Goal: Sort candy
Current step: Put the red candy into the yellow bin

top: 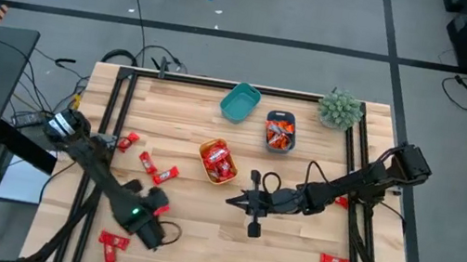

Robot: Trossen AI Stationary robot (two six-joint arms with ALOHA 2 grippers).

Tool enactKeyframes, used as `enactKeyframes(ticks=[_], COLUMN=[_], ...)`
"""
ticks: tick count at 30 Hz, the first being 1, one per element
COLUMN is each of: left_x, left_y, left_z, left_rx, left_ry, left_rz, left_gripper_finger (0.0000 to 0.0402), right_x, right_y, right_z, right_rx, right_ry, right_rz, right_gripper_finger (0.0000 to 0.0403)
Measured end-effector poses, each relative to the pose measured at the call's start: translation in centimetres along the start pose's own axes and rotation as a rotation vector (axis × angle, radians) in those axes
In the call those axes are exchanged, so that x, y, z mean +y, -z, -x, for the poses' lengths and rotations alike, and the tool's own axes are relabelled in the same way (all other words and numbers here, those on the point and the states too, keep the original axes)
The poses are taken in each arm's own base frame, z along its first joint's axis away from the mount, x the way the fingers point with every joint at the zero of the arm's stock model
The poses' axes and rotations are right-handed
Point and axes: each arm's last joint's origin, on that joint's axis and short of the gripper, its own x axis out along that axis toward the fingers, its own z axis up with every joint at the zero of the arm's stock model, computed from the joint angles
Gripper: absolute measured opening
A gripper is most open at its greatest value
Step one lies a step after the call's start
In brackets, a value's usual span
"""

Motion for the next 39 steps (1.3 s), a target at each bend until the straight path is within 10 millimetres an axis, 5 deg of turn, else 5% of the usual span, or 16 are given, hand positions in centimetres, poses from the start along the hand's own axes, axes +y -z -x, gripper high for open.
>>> enactKeyframes(ticks=[12, 21, 28, 34, 39], left_x=[2.4, 5.2, 7.4, 7.8, 7.9], left_y=[-12.4, -19.1, -21.6, -21.4, -21.0], left_z=[3.3, 4.0, 2.8, -0.7, -1.7], left_rx=[-0.301, -0.502, -0.532, -0.565, -0.58], left_ry=[-0.014, -0.009, -0.023, 0.006, 0.006], left_rz=[-0.26, -0.383, -0.392, -0.402, -0.413], left_gripper_finger=[0.0001, 0.0, 0.0, 0.0, 0.0], right_x=[-1.6, -2.3, -2.5, -2.6, -2.6], right_y=[-1.7, -1.8, -0.8, 0.0, 0.3], right_z=[3.3, 5.1, 5.4, 5.5, 5.6], right_rx=[0.117, 0.16, 0.186, 0.201, 0.203], right_ry=[0.238, 0.338, 0.352, 0.363, 0.368], right_rz=[0.004, 0.029, 0.041, 0.023, -0.007], right_gripper_finger=[0.0, 0.0, 0.0, 0.0, 0.0])
